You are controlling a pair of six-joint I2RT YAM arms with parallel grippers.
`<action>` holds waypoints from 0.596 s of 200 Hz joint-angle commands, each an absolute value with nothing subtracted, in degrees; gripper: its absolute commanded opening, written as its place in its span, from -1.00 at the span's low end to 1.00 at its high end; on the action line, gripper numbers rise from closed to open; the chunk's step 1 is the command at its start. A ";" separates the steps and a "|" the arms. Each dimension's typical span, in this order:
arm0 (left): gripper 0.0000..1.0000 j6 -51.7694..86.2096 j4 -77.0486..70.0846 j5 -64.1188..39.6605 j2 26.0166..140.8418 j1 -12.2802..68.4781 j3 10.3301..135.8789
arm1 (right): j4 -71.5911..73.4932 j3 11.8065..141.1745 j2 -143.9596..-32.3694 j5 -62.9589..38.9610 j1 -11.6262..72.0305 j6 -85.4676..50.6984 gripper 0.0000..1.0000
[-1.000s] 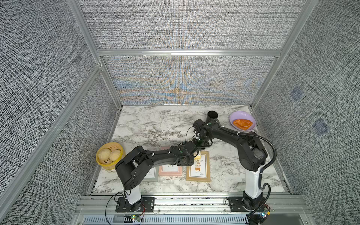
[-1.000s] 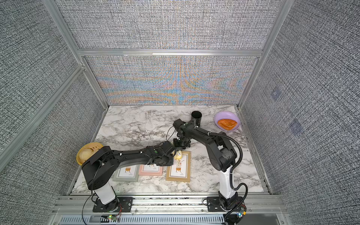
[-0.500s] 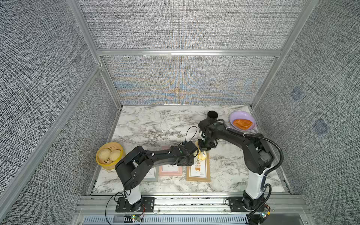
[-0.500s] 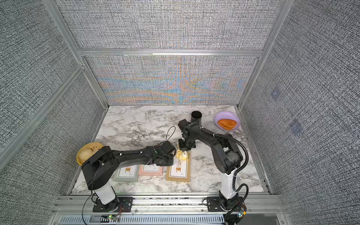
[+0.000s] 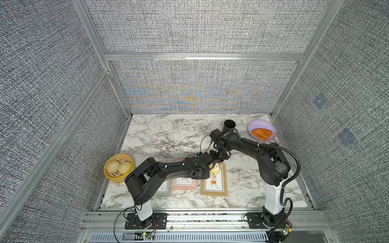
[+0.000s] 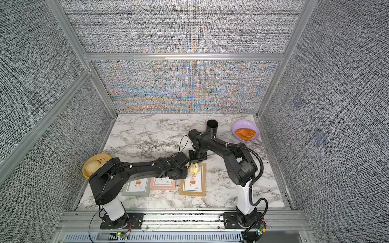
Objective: Wipe the picture frame with a cloth
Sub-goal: Wipe the dirt from the picture frame.
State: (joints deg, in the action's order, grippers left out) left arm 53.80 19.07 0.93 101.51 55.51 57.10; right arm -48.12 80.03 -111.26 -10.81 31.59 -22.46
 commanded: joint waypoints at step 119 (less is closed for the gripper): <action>-0.74 54.62 21.88 0.43 104.22 55.37 58.66 | -49.05 46.96 -84.25 -12.25 38.54 -30.09 -1.00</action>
State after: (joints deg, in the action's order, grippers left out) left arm 53.71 21.34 0.89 103.07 55.46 59.11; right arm -47.13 52.34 -88.36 -11.66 35.77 -23.44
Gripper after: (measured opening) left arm 0.265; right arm 0.084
